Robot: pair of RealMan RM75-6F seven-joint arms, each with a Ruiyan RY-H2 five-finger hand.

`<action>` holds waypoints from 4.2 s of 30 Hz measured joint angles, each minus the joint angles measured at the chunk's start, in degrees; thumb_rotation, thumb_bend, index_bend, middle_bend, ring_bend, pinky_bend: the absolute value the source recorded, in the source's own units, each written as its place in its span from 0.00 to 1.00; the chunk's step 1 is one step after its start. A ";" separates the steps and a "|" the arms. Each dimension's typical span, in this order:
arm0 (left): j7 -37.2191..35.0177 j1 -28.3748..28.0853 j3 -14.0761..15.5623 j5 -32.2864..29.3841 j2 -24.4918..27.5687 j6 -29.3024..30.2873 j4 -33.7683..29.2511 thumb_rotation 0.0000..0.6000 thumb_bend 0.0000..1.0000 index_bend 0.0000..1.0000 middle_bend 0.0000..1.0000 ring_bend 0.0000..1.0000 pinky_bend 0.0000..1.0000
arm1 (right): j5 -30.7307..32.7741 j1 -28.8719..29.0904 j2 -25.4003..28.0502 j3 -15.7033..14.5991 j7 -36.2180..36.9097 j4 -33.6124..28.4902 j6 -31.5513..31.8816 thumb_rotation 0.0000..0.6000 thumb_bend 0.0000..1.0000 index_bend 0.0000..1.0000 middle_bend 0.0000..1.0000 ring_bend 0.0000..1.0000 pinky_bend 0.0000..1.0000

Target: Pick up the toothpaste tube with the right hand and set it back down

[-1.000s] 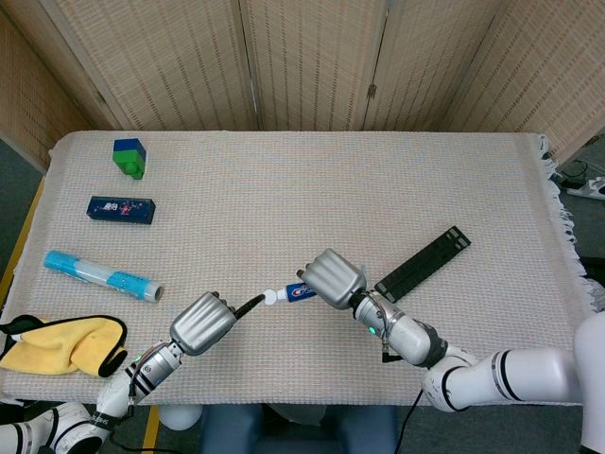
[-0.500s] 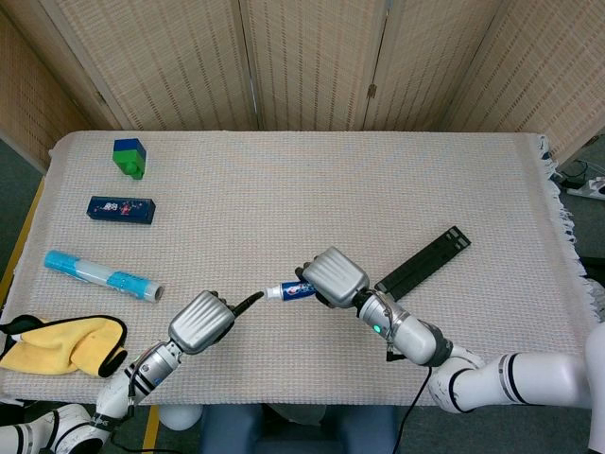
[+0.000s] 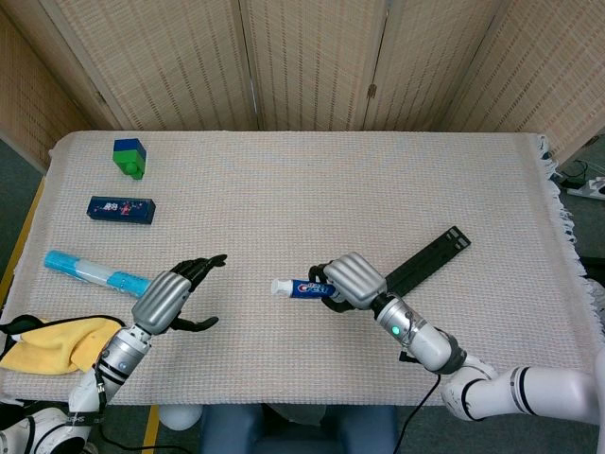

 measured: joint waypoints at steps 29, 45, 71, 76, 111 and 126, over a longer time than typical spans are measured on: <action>-4.83 -3.49 -3.81 -2.51 -4.22 -0.58 -3.95 0.03 0.14 0.07 0.10 0.06 0.00 | -8.51 -4.07 -16.74 4.70 16.09 3.98 2.44 1.00 0.79 0.75 0.66 0.70 0.66; -0.65 -4.62 -3.03 -1.55 -9.85 0.34 0.19 0.00 0.13 0.06 0.10 0.05 0.00 | -8.53 -4.41 -19.45 6.39 16.09 4.63 2.80 1.00 0.80 0.76 0.67 0.71 0.67; 4.25 -4.05 -3.06 -2.71 -11.59 2.22 1.55 0.00 0.14 0.04 0.10 0.05 0.00 | -6.20 -5.43 -20.27 7.58 11.53 4.47 2.70 1.00 0.84 0.78 0.69 0.72 0.68; 3.66 -3.18 -3.08 -2.71 -9.27 2.97 1.43 0.00 0.14 0.04 0.10 0.05 0.00 | -2.55 -4.45 -15.58 7.10 4.14 3.03 -0.61 1.00 0.84 0.77 0.68 0.70 0.66; 9.65 3.65 -3.27 -13.37 0.67 5.32 4.82 1.00 0.26 0.12 0.13 0.13 0.00 | 2.65 -9.30 2.73 0.92 -11.95 -5.69 12.65 1.00 0.70 0.18 0.24 0.29 0.22; 14.61 13.35 -0.72 -11.39 5.58 17.22 3.12 1.00 0.33 0.22 0.22 0.19 0.00 | -13.82 -30.11 17.93 -7.35 -4.10 -6.74 34.20 1.00 0.70 0.19 0.24 0.29 0.22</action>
